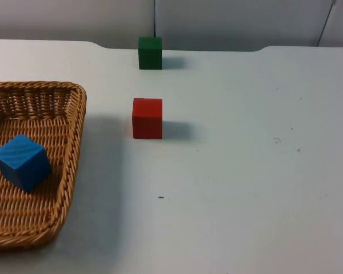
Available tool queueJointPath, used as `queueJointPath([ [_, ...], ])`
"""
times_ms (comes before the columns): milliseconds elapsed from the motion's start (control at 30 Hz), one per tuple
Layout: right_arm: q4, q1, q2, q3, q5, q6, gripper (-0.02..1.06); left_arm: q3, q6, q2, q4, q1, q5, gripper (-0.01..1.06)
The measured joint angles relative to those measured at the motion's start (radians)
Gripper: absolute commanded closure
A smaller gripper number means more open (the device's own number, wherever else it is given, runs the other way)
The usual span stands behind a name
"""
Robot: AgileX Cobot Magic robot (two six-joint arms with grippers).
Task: Pick up the basket with the left hand and place the blue cube into the basket with the right hand.
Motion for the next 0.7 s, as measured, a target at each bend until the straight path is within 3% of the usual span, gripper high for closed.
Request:
queueJointPath([
  [300,0.0,0.0,-0.172,0.0,0.165,0.057,0.32,0.0,0.006,0.0,-0.002,0.0,0.0,0.0],
  [700,-0.039,0.0,-0.312,0.0,0.282,0.115,0.32,0.0,0.009,0.0,-0.003,0.0,0.0,0.0],
])
